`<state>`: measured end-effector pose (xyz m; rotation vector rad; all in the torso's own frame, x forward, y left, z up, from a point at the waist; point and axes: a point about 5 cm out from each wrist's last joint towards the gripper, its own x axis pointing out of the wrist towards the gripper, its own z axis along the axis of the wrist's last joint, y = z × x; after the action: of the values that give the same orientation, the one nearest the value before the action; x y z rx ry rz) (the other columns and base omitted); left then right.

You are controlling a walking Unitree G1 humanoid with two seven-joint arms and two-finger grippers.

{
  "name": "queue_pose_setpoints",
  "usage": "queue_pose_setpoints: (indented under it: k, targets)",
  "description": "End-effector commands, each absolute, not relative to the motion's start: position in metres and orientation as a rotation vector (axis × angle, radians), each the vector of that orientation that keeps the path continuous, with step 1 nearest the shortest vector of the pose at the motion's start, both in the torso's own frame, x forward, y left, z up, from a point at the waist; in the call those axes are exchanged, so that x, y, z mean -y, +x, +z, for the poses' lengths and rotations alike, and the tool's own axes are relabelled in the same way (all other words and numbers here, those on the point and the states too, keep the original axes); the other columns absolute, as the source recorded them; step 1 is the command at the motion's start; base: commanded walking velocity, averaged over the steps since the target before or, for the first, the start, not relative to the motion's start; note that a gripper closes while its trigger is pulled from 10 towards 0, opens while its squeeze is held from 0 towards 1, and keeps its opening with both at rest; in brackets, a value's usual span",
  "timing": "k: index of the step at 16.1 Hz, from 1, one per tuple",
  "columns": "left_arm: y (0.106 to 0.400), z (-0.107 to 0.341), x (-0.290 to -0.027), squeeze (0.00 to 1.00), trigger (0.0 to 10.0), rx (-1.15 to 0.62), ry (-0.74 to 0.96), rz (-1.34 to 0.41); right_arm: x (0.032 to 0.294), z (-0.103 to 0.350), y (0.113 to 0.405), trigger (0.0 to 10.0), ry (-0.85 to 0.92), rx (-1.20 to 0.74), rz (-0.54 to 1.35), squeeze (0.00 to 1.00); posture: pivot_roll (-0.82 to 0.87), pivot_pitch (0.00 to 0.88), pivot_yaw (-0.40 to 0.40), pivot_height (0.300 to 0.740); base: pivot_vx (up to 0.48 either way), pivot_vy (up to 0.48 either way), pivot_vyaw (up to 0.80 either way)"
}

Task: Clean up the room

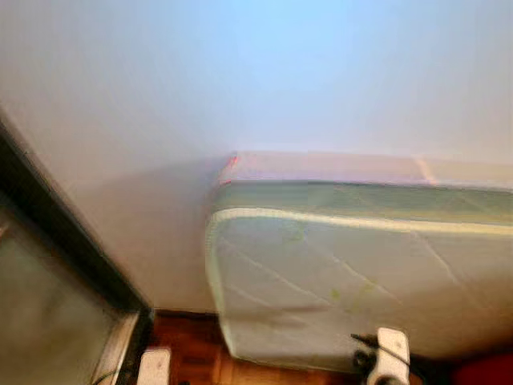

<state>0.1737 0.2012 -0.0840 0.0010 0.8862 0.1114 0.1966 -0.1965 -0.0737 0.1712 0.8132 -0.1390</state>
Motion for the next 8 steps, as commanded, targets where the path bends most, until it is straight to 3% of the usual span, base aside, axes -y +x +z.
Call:
queue_pose_setpoints:
  k: [1, 8]
  targets:
    - [0.1982, -0.0716, -0.2145, 0.0, 10.0, -0.904, 0.141, 0.03, 0.2033, -0.0838, 0.1728, 10.0, 0.262, -0.865, -0.132, 0.0, -0.1, 0.0, 0.075, 0.74, 0.0, 0.0, -0.72]
    - [0.2012, -0.0702, -0.2123, 0.0, 10.0, -0.886, 0.117, 0.045, 0.2052, -0.0825, 0.1748, 10.0, 0.249, -0.863, -0.12, 0.0, -0.09, 0.0, 0.057, 0.74, 0.0, 0.0, -0.72]
